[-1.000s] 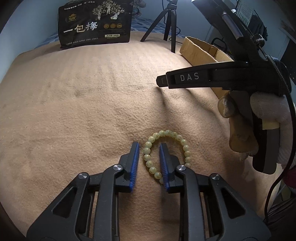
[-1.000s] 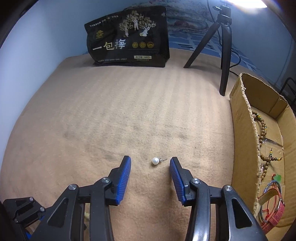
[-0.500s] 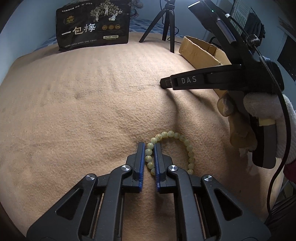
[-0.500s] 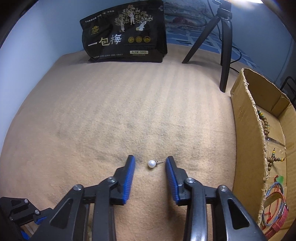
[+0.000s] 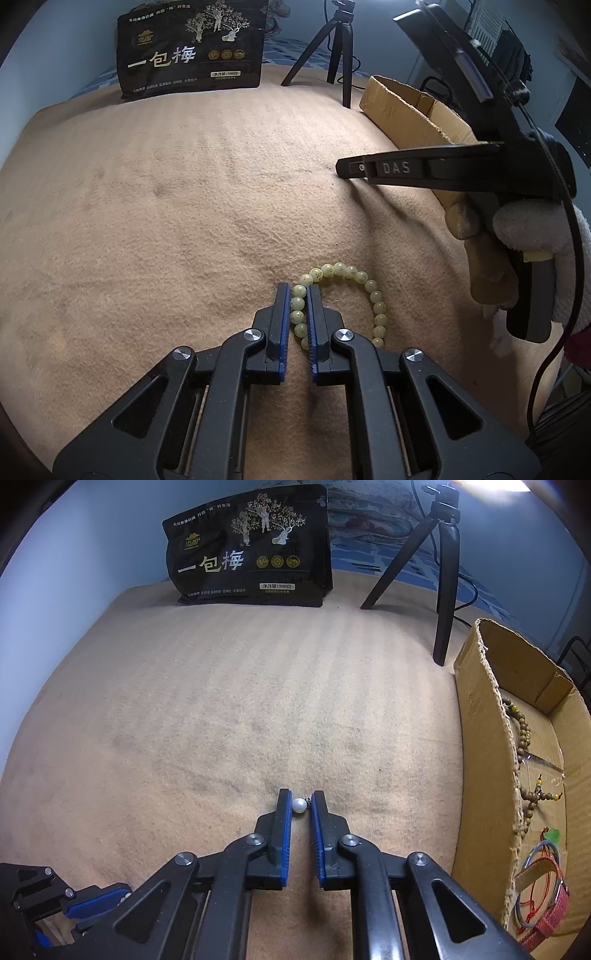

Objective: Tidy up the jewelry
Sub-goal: 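Lift and carry bracelet with left tool while right tool carries earring over box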

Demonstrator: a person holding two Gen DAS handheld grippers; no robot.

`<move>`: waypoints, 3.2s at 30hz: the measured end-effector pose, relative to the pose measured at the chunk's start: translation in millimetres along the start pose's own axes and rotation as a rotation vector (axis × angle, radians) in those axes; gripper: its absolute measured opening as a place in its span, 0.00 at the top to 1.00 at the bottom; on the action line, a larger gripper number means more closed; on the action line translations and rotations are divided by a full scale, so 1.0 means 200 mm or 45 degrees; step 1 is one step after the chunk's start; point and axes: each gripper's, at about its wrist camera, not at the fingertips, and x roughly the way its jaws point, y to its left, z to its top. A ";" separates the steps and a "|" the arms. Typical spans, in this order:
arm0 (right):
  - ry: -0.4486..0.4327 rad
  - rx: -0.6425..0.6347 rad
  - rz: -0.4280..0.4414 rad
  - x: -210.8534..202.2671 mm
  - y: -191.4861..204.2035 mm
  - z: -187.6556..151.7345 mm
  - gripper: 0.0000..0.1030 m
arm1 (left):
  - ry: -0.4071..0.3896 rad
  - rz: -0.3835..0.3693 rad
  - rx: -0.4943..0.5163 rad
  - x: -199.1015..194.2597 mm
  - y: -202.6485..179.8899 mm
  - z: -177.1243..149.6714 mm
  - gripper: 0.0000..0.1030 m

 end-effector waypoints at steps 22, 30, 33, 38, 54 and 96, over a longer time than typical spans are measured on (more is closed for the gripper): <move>-0.065 -0.004 0.142 -0.26 -0.04 -0.14 0.92 | -0.066 -0.002 -0.035 -0.16 -0.01 0.06 0.95; -0.115 0.010 0.160 -0.39 -0.12 -0.17 0.92 | -0.100 -0.011 -0.016 -0.21 -0.06 0.11 0.95; -0.133 0.016 0.156 -0.44 -0.15 -0.18 0.92 | -0.114 -0.012 -0.008 -0.22 -0.08 0.14 0.95; -0.167 0.033 0.135 -0.52 -0.24 -0.20 0.92 | -0.142 -0.026 0.005 -0.24 -0.12 0.20 0.95; -0.251 0.147 0.018 -0.66 -0.62 -0.13 0.92 | -0.240 -0.128 0.070 -0.24 -0.39 0.48 0.95; -0.233 0.240 -0.122 -0.47 -1.05 0.08 0.92 | -0.221 -0.208 0.158 0.12 -0.81 0.85 0.95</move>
